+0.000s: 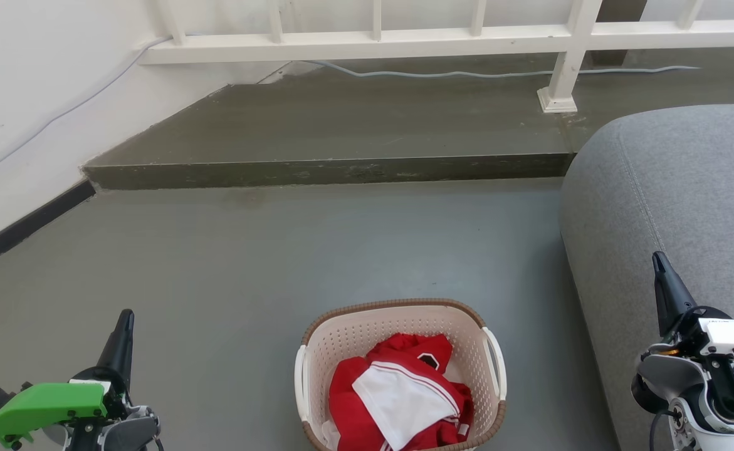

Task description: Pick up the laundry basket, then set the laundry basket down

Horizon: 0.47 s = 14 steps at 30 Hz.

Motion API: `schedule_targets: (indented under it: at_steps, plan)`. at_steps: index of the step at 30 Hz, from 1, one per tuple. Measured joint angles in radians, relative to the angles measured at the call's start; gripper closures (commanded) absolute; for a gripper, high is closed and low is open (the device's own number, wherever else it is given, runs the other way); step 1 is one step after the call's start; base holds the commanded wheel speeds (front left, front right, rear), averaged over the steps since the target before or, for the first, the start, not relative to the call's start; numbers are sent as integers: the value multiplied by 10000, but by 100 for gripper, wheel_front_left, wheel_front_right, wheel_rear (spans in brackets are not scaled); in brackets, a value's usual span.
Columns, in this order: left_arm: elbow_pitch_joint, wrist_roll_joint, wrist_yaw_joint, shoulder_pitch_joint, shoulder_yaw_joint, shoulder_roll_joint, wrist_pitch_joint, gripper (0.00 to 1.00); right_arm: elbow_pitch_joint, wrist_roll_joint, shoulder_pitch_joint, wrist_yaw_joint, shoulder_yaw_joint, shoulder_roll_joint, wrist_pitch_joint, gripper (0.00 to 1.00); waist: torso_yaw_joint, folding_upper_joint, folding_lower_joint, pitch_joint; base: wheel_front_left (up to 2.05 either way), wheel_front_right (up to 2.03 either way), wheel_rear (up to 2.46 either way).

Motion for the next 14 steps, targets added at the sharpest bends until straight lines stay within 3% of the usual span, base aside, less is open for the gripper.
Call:
schedule_targets:
  at_steps: [14]
  plan:
    - [2,0,0,-1,12,-13,10,100,8,0,-1,0,-17,27,2,100,0,0,0,0,0,0,0]
